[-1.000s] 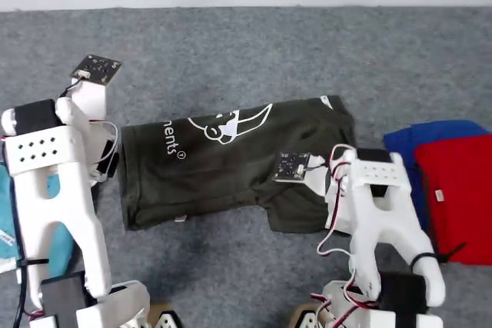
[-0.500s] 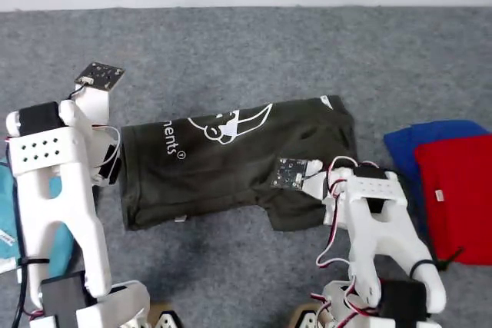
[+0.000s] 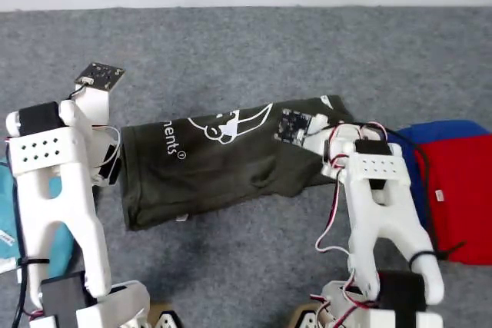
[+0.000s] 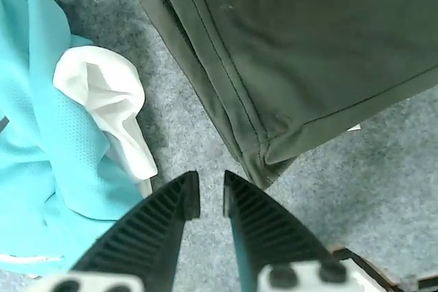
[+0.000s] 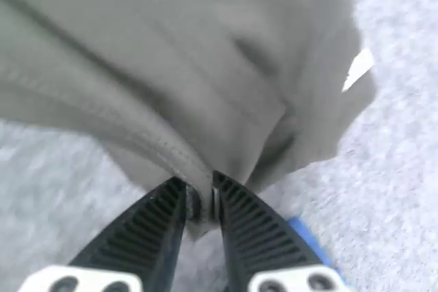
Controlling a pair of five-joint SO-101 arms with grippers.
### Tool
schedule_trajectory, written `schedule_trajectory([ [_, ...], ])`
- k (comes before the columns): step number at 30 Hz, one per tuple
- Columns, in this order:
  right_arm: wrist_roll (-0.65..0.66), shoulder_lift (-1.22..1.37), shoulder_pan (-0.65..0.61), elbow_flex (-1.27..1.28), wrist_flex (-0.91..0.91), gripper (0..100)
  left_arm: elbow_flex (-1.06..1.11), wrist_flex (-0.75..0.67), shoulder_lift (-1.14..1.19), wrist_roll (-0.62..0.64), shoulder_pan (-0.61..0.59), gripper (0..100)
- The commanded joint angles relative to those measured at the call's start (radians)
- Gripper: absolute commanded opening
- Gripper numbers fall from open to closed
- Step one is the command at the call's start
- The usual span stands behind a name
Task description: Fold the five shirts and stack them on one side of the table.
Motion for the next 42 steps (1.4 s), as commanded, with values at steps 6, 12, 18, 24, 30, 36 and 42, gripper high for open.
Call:
schedule_trajectory([
  [6, -0.153, 0.177, -0.031, -0.135, -0.180, 10.0, -0.002, 0.003, -0.031, -0.015, 0.000, 7],
  [12, -0.295, 0.334, -0.038, -0.278, -0.182, 24.9, -0.002, 0.003, -0.031, -0.015, 0.000, 7],
  [18, -0.399, 0.314, -0.035, -0.459, 0.056, 24.8, -0.001, 0.003, -0.031, -0.015, 0.000, 7],
  [24, -0.399, 0.277, 0.010, -0.539, 0.282, 24.8, -0.001, 0.003, -0.034, -0.015, 0.000, 7],
  [30, -0.407, 0.226, -0.027, -0.534, 0.659, 24.8, -0.001, 0.005, -0.031, -0.015, 0.000, 7],
  [36, -0.494, 0.171, -0.038, -0.542, 0.719, 25.1, 0.001, 0.009, -0.031, -0.015, 0.000, 7],
  [42, -0.563, 0.093, -0.110, -0.525, 0.857, 24.9, 0.081, 0.002, -0.032, -0.020, 0.000, 7],
])
